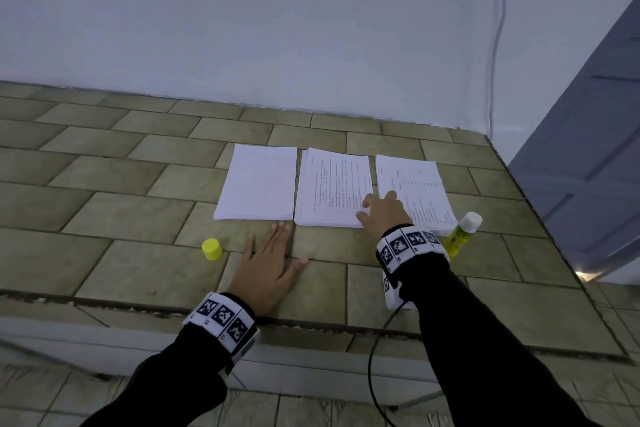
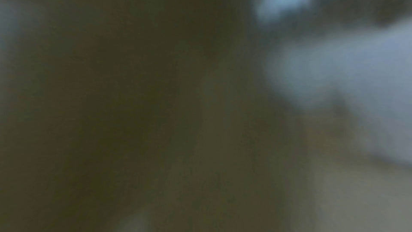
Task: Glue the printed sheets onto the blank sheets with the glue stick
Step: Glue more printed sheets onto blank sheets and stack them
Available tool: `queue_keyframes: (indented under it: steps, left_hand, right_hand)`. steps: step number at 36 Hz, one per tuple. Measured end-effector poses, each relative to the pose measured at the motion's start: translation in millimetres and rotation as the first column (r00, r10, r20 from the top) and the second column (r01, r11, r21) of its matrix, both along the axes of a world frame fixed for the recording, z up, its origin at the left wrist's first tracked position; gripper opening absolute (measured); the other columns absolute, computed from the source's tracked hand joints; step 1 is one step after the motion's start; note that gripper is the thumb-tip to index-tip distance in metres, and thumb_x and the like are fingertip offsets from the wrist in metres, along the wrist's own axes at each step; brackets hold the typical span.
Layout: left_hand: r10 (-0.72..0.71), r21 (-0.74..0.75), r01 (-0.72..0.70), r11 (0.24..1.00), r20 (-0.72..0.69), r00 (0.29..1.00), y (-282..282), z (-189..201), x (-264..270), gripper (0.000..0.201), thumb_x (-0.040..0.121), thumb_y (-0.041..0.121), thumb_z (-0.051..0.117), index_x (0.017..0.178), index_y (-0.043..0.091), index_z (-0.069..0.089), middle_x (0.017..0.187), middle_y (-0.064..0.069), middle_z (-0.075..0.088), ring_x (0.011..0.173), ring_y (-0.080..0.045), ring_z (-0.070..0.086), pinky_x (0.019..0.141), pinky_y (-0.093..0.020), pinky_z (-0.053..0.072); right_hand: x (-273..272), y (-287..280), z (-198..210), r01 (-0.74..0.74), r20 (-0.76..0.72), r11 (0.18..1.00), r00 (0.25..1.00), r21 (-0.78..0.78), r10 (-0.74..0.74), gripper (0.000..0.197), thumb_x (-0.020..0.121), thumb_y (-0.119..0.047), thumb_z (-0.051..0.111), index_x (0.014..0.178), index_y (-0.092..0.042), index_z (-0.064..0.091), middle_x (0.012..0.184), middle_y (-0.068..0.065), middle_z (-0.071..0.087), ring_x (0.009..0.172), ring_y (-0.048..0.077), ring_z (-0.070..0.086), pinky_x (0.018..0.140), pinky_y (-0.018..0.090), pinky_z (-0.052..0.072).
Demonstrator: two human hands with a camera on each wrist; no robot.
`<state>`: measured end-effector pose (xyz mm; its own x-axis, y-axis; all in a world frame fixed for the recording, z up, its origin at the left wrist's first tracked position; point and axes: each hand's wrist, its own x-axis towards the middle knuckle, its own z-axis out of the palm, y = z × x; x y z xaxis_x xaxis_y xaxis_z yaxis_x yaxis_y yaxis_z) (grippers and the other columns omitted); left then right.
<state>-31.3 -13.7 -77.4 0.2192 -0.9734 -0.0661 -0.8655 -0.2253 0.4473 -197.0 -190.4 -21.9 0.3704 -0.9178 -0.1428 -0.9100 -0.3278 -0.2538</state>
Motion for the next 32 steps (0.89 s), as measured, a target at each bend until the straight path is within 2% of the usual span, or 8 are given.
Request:
queue_keyframes:
  steps: [4,9,13,18,21,23,26,32]
  left_hand:
    - [0.002,-0.050,-0.014,0.999,-0.231,0.973,5,40,0,0.064,0.098,0.058,0.037,0.146,0.015,0.038,0.139,0.008,0.047,0.133,-0.013,0.042,0.108,-0.030,0.031]
    - [0.047,-0.159,-0.078,0.984,-0.187,0.981,3,87,14,0.043,0.098,0.045,0.049,0.132,0.020,0.055,0.131,0.007,0.059,0.117,-0.009,0.053,0.095,-0.027,0.041]
    - [0.097,-0.076,-0.099,0.992,-0.026,0.995,-18,107,35,0.055,0.098,0.053,0.042,0.139,0.017,0.048,0.139,0.000,0.054,0.120,-0.019,0.053,0.101,-0.040,0.043]
    - [0.208,0.155,-0.250,0.956,0.242,0.948,-59,98,55,0.065,0.097,0.061,0.035,0.139,0.012,0.044,0.137,-0.010,0.052,0.121,-0.028,0.052,0.099,-0.042,0.043]
    - [0.205,0.229,-0.298,0.927,0.358,0.911,-75,86,57,0.064,0.095,0.064,0.036,0.127,0.010,0.049,0.126,-0.010,0.057,0.113,-0.029,0.055,0.092,-0.039,0.044]
    - [0.215,0.242,-0.326,0.914,0.393,0.894,-82,77,60,0.065,0.093,0.066,0.040,0.122,0.009,0.050,0.120,-0.012,0.058,0.108,-0.031,0.057,0.088,-0.038,0.045]
    - [0.226,0.253,-0.343,0.905,0.397,0.890,-89,63,65,0.069,0.091,0.067,0.044,0.126,0.008,0.048,0.121,-0.015,0.058,0.107,-0.032,0.058,0.087,-0.038,0.047]
    - [0.160,0.260,-0.288,0.922,0.423,0.892,-87,43,66,0.064,0.091,0.065,0.046,0.130,0.014,0.047,0.119,-0.012,0.062,0.106,-0.030,0.059,0.082,-0.035,0.046]
  right_hand:
    - [-19,15,17,-0.045,0.286,0.992,0.955,-0.118,0.077,0.032,0.099,-0.032,0.047,0.125,-0.015,0.054,0.124,0.012,0.042,0.111,0.029,0.050,0.089,0.037,0.046]
    - [-49,41,46,0.019,0.563,0.881,0.776,-0.472,0.285,0.018,0.093,-0.017,0.058,0.110,-0.013,0.062,0.111,0.004,0.052,0.100,0.020,0.054,0.089,0.034,0.046]
    - [-79,50,59,0.197,0.565,0.729,0.768,-0.656,0.301,0.026,0.086,-0.014,0.066,0.111,-0.008,0.060,0.116,0.010,0.054,0.109,0.024,0.049,0.095,0.037,0.041]
    - [-110,37,38,0.374,0.698,0.787,0.710,-0.491,0.097,0.063,0.077,-0.023,0.072,0.130,-0.004,0.044,0.137,0.017,0.041,0.129,0.030,0.038,0.107,0.037,0.032]
    - [-122,31,24,0.461,0.765,0.861,0.627,-0.213,-0.147,0.084,0.074,-0.031,0.076,0.139,0.000,0.032,0.139,0.018,0.037,0.130,0.030,0.036,0.103,0.028,0.027]
    - [-128,28,18,0.494,0.743,0.869,0.593,-0.032,-0.310,0.089,0.075,-0.035,0.079,0.139,0.003,0.030,0.137,0.020,0.040,0.126,0.031,0.042,0.097,0.032,0.034]
    - [-131,26,10,0.451,0.688,0.884,0.603,0.124,-0.404,0.074,0.083,-0.028,0.075,0.136,0.001,0.033,0.130,0.020,0.050,0.114,0.032,0.052,0.084,0.034,0.039]
    - [-129,27,7,0.425,0.562,0.903,0.733,0.062,-0.384,0.038,0.091,-0.019,0.064,0.120,0.000,0.048,0.115,0.019,0.059,0.091,0.025,0.050,0.072,0.030,0.035]
